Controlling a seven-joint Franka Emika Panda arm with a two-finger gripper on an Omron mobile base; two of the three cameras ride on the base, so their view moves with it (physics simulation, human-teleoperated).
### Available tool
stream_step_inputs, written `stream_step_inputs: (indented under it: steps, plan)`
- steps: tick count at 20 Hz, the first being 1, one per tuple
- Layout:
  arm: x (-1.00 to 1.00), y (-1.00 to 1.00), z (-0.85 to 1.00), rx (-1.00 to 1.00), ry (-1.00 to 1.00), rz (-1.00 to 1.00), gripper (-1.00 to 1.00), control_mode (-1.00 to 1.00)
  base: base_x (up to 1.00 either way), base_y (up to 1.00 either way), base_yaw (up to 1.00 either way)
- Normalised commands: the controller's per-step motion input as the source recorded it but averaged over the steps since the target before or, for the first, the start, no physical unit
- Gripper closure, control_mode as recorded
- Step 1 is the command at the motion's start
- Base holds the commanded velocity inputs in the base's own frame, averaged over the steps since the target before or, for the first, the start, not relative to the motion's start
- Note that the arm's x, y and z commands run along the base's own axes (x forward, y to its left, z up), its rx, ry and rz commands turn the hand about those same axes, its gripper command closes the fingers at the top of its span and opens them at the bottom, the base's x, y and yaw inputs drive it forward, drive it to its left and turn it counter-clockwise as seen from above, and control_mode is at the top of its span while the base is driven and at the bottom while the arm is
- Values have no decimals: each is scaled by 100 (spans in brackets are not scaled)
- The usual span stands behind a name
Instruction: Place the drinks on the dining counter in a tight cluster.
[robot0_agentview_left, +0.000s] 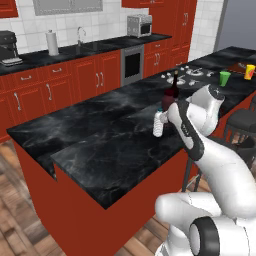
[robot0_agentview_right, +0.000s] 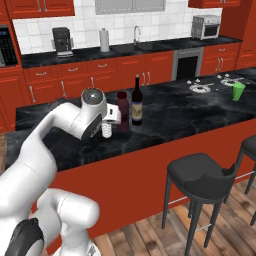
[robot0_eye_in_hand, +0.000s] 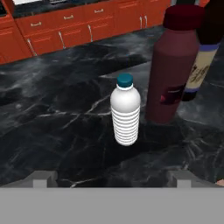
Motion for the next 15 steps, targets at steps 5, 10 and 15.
stream_step_inputs:
  steps: [5, 10, 15]
  plan:
    - [-100, -23, 56, 0, 7, 0, -100, -100, 0, 0, 0]
    - [-100, -9, 8, 0, -7, -1, -100, -100, 0, 0, 0]
    - [-100, 2, 33, -3, -1, -4, -100, -100, 0, 0, 0]
